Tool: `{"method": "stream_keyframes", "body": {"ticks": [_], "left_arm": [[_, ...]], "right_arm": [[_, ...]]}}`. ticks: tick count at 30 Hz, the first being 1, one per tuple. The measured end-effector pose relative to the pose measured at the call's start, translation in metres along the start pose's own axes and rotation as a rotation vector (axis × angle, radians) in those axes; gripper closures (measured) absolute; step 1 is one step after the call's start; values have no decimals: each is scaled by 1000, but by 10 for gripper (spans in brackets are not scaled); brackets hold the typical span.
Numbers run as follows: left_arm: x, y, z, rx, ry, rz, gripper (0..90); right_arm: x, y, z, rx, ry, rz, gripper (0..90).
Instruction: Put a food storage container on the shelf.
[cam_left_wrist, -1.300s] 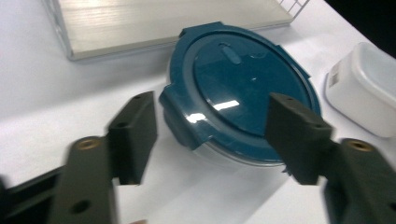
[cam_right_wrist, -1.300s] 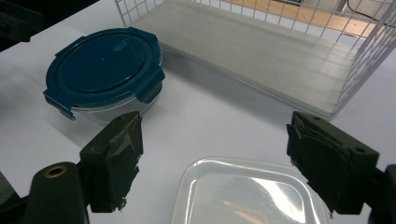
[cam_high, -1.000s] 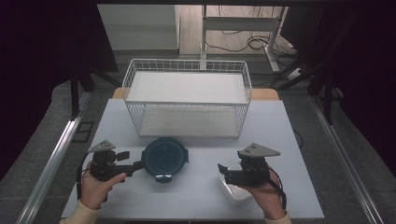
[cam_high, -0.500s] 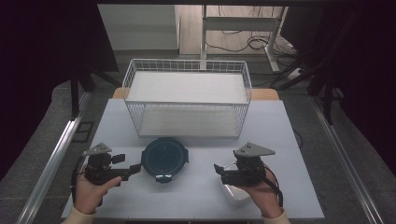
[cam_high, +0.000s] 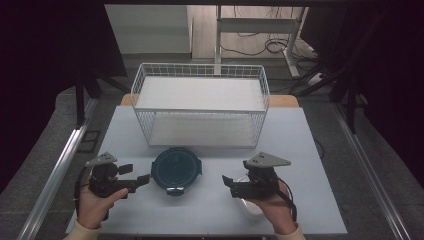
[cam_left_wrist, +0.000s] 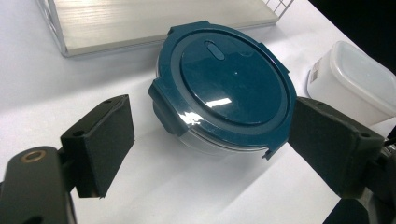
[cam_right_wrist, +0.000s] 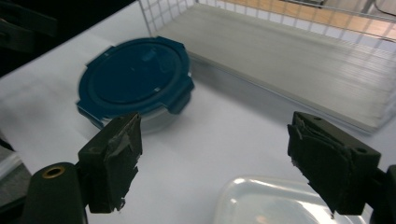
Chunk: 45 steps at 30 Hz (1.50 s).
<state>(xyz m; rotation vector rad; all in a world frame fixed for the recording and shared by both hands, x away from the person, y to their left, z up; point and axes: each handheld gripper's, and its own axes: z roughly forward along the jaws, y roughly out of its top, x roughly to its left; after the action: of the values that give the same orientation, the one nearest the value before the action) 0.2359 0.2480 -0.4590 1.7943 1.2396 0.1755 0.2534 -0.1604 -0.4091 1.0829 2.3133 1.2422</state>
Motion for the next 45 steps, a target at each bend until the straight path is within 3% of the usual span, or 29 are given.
{"method": "stream_keyframes", "body": {"ticks": [9,15,17,20,27,29,32,34,36,38,45], "left_arm": [[6,-2,2,10,-26,-7,143],[8,-3,2,7,-42,-17,139],[9,-5,3,7,-49,-26,129],[12,-6,1,-3,-92,-72,118],[9,2,-1,-24,-109,-83,105],[8,5,1,-24,-111,-86,98],[9,7,7,-13,-119,-99,92],[10,9,11,-12,-118,-111,73],[10,9,13,-9,-116,-115,69],[12,11,18,-1,-118,-124,63],[21,13,37,38,-123,-154,57]], "right_arm": [[17,5,11,-12,37,33,166],[28,6,26,1,97,114,151],[33,7,35,20,97,121,146],[42,7,43,36,105,137,126],[52,11,54,39,124,165,103],[56,13,63,18,146,208,97],[57,12,71,10,159,237,90],[56,11,87,32,146,268,82],[55,10,90,35,145,278,81],[48,10,100,44,136,318,73],[37,12,120,93,135,369,60]]}}
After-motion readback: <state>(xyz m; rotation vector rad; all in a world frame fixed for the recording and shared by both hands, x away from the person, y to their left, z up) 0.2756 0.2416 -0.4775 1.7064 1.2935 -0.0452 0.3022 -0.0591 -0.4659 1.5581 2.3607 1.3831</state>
